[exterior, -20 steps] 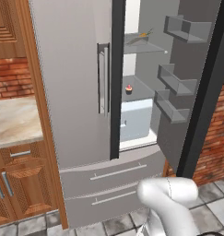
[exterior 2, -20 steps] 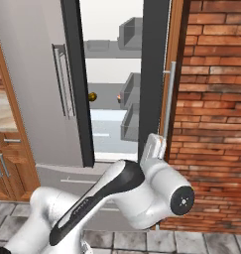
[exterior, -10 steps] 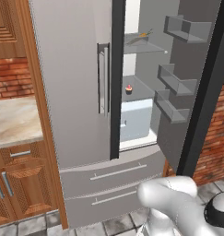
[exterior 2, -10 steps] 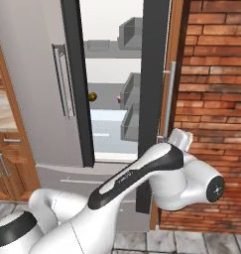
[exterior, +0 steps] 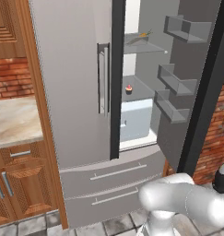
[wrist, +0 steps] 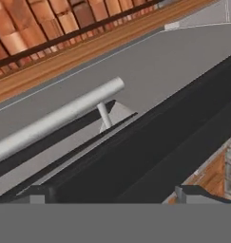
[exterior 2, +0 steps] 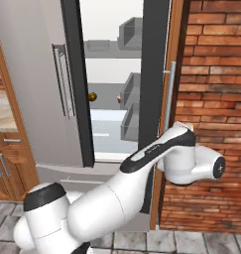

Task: Place the tupperware on the top shelf of the fridge. Make space for the tupperware among the existing items by rearranging them on the shelves if needed. Close the fridge door when finished.

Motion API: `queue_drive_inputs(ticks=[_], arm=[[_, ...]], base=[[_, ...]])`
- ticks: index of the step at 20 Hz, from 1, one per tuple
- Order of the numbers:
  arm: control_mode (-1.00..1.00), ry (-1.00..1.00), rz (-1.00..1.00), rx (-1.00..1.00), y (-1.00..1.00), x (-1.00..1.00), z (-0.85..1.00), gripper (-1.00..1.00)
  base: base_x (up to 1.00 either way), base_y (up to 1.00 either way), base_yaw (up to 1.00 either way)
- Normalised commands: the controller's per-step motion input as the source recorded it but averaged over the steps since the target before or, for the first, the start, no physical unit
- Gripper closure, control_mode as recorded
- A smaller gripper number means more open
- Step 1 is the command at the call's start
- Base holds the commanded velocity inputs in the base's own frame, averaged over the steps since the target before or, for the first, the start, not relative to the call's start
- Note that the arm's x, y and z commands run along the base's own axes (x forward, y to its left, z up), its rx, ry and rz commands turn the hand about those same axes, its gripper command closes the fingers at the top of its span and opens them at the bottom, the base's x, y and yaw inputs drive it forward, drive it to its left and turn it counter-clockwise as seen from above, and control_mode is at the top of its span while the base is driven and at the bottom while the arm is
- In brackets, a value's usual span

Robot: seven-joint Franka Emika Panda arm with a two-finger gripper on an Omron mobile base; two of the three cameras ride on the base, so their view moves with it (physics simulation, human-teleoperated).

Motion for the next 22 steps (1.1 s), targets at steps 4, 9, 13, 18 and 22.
queue_drive_inputs(ticks=[4,9,13,18,22], arm=[[-1.0,0.0,0.05,0.03,-0.37,0.66,-0.16,-1.0],[-1.0,0.0,0.04,0.06,-0.49,0.61,-0.14,-1.0],[-1.0,0.0,0.2,0.02,-0.14,0.61,-0.49,-1.0],[-1.0,0.0,0.43,0.0,0.24,0.54,-0.69,-1.0],[-1.0,-0.05,0.5,-0.01,0.87,0.44,-0.45,-1.0]], base=[[0.0,0.0,0.0],[0.0,0.0,0.0],[0.0,0.0,0.0],[0.0,0.0,0.0],[0.0,0.0,0.0]])
